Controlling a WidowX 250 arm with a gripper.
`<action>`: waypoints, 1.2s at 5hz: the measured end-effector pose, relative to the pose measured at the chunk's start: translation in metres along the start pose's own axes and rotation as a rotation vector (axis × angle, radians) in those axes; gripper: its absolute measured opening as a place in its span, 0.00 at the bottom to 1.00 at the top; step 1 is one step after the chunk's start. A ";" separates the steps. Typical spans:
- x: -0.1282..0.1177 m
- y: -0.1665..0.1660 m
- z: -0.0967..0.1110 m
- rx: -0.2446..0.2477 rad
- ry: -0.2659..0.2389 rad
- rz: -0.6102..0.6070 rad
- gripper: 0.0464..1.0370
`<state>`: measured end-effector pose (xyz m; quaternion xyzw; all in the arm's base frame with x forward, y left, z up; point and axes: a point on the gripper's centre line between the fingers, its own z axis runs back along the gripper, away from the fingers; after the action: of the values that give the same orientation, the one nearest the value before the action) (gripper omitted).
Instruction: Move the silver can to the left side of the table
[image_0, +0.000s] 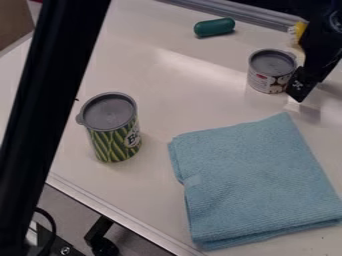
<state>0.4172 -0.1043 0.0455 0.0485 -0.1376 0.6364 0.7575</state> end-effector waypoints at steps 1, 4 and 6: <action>0.013 0.000 -0.006 0.019 0.046 0.048 0.96; 0.060 0.012 -0.007 0.038 0.096 0.163 0.96; 0.096 0.034 -0.010 0.001 0.085 0.104 0.96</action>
<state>0.4005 -0.0045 0.0585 0.0147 -0.1071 0.6764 0.7285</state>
